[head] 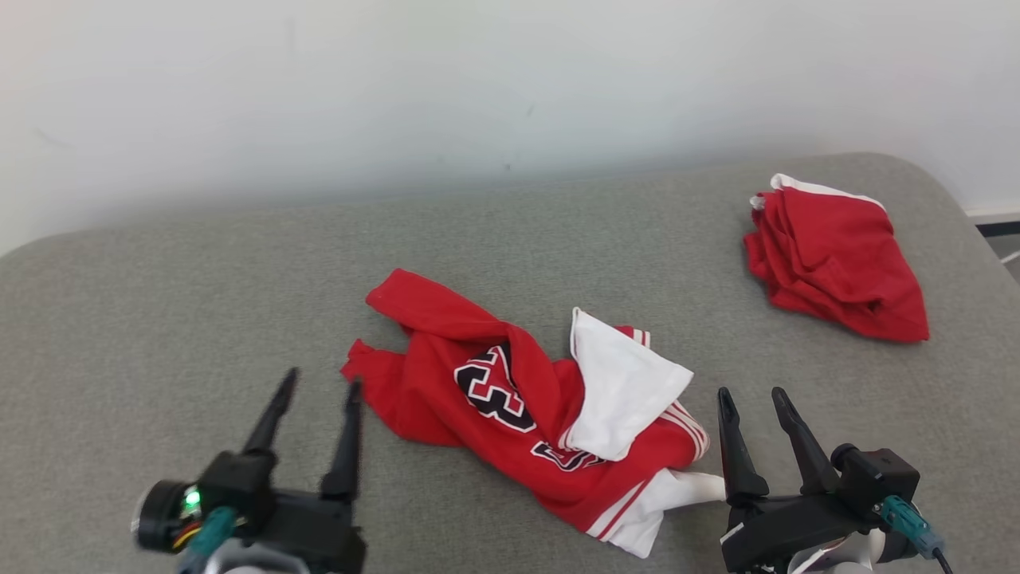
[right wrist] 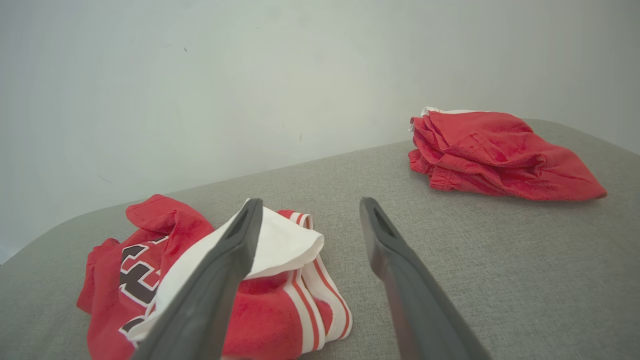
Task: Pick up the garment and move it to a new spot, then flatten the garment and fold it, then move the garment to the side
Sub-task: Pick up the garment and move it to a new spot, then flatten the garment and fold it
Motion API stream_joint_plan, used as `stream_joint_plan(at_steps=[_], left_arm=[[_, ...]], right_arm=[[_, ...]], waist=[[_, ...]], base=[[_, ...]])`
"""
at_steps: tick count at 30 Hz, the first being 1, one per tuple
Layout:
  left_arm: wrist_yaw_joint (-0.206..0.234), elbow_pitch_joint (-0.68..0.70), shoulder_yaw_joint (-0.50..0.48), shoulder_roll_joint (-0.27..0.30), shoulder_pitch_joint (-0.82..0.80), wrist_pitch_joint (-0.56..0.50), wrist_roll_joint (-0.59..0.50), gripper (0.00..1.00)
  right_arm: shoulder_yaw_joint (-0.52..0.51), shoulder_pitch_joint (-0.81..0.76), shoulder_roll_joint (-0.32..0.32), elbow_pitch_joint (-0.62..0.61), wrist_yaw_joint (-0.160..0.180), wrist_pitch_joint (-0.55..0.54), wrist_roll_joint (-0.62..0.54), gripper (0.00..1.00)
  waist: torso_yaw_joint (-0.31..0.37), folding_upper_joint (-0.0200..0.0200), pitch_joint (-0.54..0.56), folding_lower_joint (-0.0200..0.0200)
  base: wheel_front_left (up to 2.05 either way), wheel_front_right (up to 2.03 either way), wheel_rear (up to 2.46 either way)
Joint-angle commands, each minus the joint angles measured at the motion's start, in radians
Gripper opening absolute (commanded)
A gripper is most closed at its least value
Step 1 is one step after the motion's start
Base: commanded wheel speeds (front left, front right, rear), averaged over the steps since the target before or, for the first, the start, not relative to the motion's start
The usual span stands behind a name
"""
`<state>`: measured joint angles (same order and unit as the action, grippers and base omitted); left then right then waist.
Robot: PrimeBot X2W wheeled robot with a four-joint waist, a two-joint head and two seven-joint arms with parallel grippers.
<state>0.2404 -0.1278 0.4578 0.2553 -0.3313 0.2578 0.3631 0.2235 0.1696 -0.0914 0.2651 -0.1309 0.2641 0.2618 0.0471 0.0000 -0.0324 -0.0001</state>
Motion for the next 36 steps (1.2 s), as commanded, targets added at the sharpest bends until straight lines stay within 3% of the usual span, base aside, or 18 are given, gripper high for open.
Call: stream_joint_plan(at_steps=[1, 7, 14, 28, 36], left_arm=[[0.008, 0.011, -0.009, 0.009, 0.02, 0.007, -0.005, 1.0], [0.06, 0.105, -0.129, 0.045, 0.136, 0.008, -0.005, 1.0], [0.089, 0.167, -0.214, 0.041, 0.25, 0.008, -0.028, 1.0], [0.044, 0.171, -0.246, -0.018, 0.26, 0.008, -0.072, 1.0], [0.024, 0.156, -0.261, -0.041, 0.26, 0.008, -0.084, 1.0]], right_arm=[[0.0, -0.013, -0.005, -0.004, 0.0, 0.002, -0.005, 1.0], [0.001, -0.021, -0.011, -0.003, 0.0, -0.005, 0.007, 1.0], [0.008, -0.032, -0.014, 0.0, 0.0, -0.023, 0.022, 1.0], [0.06, -0.005, -0.044, 0.009, 0.0, -0.103, 0.095, 1.0], [0.101, 0.005, -0.054, 0.016, 0.0, -0.172, 0.197, 1.0]], waist=[[-0.018, 0.0, 0.004, 0.0001], [-0.042, 0.0, 0.009, 0.0001], [-0.06, 0.0, 0.009, 0.0001], [-0.09, 0.0, -0.011, 0.0001], [-0.098, 0.0, -0.01, 0.0001]], base=[[0.0, 0.0, 0.0], [0.0, 0.0, 0.0], [0.0, 0.0, 0.0], [0.0, 0.0, 0.0], [0.0, 0.0, 0.0]])
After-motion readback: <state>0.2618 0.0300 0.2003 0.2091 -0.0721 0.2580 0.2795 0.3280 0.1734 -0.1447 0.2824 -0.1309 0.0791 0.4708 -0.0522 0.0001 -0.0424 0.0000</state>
